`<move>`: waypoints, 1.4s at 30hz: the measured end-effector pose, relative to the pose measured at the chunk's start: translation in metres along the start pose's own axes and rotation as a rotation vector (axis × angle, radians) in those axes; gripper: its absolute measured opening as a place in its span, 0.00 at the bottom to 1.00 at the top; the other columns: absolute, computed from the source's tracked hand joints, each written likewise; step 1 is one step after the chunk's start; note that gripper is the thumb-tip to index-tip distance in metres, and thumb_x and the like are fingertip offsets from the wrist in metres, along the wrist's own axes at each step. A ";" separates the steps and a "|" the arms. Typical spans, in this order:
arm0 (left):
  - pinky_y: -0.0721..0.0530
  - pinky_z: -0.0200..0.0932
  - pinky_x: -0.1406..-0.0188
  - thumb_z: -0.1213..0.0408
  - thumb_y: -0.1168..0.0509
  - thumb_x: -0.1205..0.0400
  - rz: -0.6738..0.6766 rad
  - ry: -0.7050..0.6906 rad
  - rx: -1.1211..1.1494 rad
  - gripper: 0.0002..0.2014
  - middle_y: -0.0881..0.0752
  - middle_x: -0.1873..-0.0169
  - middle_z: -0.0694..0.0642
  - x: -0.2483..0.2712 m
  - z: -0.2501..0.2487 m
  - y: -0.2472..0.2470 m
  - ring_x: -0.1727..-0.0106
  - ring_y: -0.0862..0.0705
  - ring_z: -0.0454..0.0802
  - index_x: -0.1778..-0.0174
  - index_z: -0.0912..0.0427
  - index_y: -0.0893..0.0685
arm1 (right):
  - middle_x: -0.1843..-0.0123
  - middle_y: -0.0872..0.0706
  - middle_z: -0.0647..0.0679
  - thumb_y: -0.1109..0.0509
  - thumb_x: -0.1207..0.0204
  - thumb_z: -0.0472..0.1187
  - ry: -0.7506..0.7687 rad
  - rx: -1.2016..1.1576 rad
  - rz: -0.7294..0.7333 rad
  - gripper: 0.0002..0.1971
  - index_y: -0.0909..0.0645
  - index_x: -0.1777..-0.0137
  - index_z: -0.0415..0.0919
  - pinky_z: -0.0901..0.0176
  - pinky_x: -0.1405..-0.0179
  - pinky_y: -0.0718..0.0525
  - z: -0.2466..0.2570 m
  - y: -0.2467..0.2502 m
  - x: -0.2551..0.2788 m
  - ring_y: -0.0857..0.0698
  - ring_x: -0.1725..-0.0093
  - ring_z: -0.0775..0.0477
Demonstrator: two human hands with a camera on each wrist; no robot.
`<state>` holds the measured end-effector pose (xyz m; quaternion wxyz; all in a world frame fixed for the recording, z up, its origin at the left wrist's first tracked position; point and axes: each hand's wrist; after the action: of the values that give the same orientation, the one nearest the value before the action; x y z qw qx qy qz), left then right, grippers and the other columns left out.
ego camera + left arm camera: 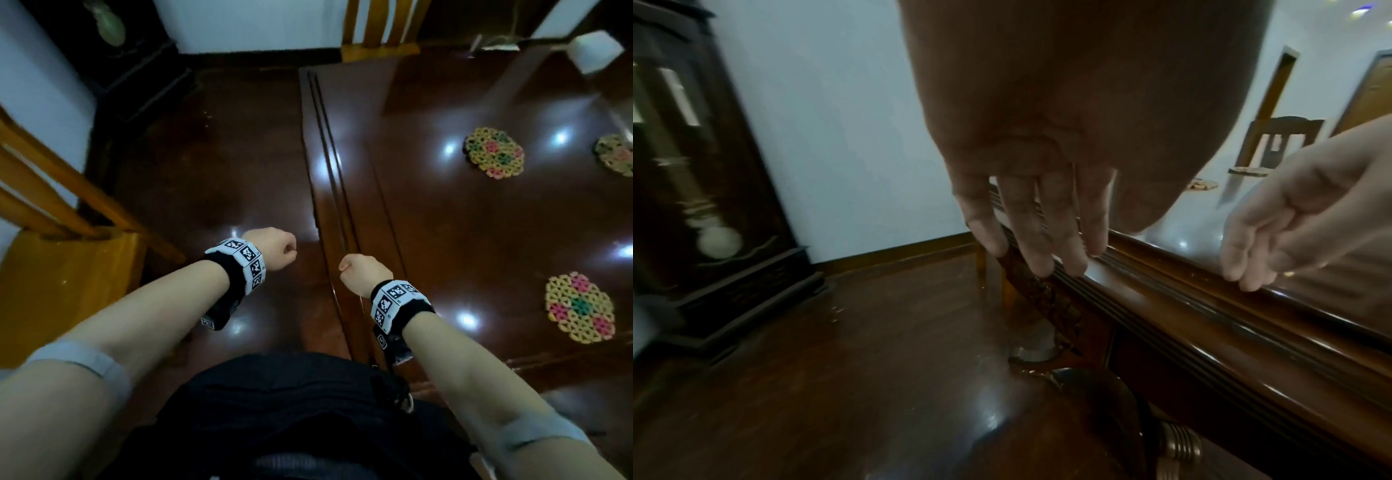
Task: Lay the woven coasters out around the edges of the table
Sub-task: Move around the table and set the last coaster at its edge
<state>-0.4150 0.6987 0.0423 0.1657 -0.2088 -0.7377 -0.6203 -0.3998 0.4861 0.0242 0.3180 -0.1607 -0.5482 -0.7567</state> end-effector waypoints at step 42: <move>0.24 0.45 0.34 0.50 0.31 0.23 0.235 -0.463 0.245 0.33 0.19 0.31 0.56 -0.507 -0.272 0.165 0.32 0.20 0.53 0.25 0.61 0.29 | 0.23 0.29 0.43 0.37 0.22 0.51 -0.987 -0.677 -0.721 0.28 0.34 0.23 0.47 0.43 0.31 0.27 -0.233 0.231 -0.219 0.32 0.25 0.36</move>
<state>0.1006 0.4025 -0.0258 0.0874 -0.4074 -0.7961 -0.4388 -0.0599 0.2903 -0.0179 -0.3066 -0.3840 -0.3817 -0.7828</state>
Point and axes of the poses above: each hand's wrist, its own x-axis away from the middle knuckle, its own y-axis out of the back of the hand, z = x × y
